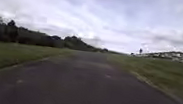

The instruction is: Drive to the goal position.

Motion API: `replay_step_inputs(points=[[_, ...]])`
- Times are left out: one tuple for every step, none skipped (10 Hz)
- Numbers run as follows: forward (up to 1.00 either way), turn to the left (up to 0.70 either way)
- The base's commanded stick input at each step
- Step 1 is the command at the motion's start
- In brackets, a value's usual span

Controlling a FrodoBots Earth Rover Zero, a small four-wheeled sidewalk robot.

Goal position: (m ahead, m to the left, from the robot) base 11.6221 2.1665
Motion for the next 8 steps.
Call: replay_step_inputs(points=[[0.7, 0.0], [0.7, 0.0], [0.7, 0.0], [0.7, 0.0], [0.7, 0.0], [0.7, 0.0], [0.7, 0.0], [0.7, 0.0]])
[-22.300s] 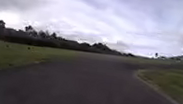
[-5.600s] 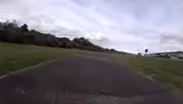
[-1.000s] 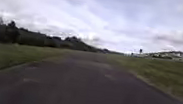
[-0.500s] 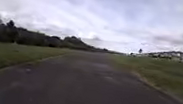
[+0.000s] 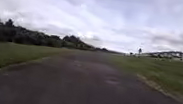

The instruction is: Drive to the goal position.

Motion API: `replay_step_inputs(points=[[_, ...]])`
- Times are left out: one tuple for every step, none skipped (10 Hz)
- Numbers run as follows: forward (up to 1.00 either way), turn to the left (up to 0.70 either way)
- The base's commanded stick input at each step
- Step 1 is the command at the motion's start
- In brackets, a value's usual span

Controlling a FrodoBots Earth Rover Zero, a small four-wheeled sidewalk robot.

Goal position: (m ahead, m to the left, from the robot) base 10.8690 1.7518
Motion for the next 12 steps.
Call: replay_step_inputs(points=[[0.7, 0.0], [0.7, 0.0], [0.7, 0.0], [0.7, 0.0], [0.7, 0.0], [0.7, 0.0], [0.7, 0.01], [0.7, 0.2], [0.7, 0.35], [0.7, 0.35], [0.7, 0.24], [0.7, 0.12]])
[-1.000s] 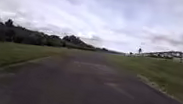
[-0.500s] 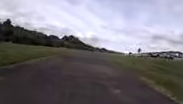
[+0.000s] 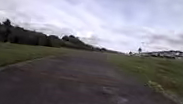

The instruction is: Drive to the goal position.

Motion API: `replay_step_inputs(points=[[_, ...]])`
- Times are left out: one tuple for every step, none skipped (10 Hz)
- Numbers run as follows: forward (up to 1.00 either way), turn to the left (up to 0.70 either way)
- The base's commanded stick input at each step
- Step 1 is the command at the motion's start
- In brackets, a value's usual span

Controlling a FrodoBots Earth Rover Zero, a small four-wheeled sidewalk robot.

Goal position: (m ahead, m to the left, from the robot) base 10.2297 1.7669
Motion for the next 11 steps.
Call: replay_step_inputs(points=[[0.7, 0.0], [0.7, 0.0], [0.7, 0.0], [0.7, 0.0], [0.7, 0.0], [0.7, 0.0], [0.7, 0.0], [0.7, 0.0], [0.7, 0.0], [0.7, 0.0], [0.7, 0.0]])
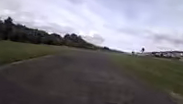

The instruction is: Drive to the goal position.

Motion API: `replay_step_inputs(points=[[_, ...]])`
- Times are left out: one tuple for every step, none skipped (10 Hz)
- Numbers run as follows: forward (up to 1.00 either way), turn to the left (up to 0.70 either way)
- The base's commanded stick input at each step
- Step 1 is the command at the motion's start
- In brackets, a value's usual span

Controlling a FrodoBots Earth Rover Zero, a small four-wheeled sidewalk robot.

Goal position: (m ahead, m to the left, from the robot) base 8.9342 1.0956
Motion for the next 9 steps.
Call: replay_step_inputs(points=[[0.7, 0.0], [0.7, 0.0], [0.7, 0.0], [0.7, 0.0], [0.7, 0.0], [0.7, 0.0], [0.7, 0.0], [0.7, 0.0], [0.7, 0.0]])
